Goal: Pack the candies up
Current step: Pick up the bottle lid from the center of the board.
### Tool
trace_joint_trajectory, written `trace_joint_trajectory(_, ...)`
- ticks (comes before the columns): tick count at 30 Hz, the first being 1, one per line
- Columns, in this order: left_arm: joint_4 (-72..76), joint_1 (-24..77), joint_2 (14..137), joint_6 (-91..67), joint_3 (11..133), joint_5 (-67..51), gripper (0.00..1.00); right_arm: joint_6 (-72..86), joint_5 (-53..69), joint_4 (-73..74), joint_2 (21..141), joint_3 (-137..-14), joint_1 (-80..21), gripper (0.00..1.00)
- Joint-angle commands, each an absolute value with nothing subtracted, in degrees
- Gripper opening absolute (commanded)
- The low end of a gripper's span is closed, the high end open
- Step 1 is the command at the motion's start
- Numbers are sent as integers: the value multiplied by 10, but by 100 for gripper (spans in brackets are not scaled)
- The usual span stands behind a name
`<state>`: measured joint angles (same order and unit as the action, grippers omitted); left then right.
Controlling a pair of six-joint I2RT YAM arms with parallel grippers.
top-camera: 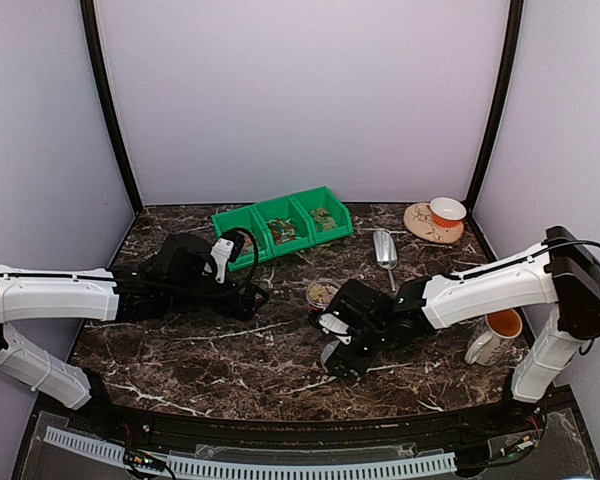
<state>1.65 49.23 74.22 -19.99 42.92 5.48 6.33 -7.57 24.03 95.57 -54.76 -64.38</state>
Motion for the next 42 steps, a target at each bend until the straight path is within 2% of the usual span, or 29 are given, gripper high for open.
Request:
trace_joint_trajectory(1,26,489,740,-204,421,59,99,72,-70,223,959,-549,-634,97)
trace_joint_trajectory(24,32,489,747,-210,411,54,99,82,-40,198,978,-538,-614,100)
trace_joint_trajectory(42,37,489,754,-215,409,52,99,81,-30,197,991,-537,-612,96)
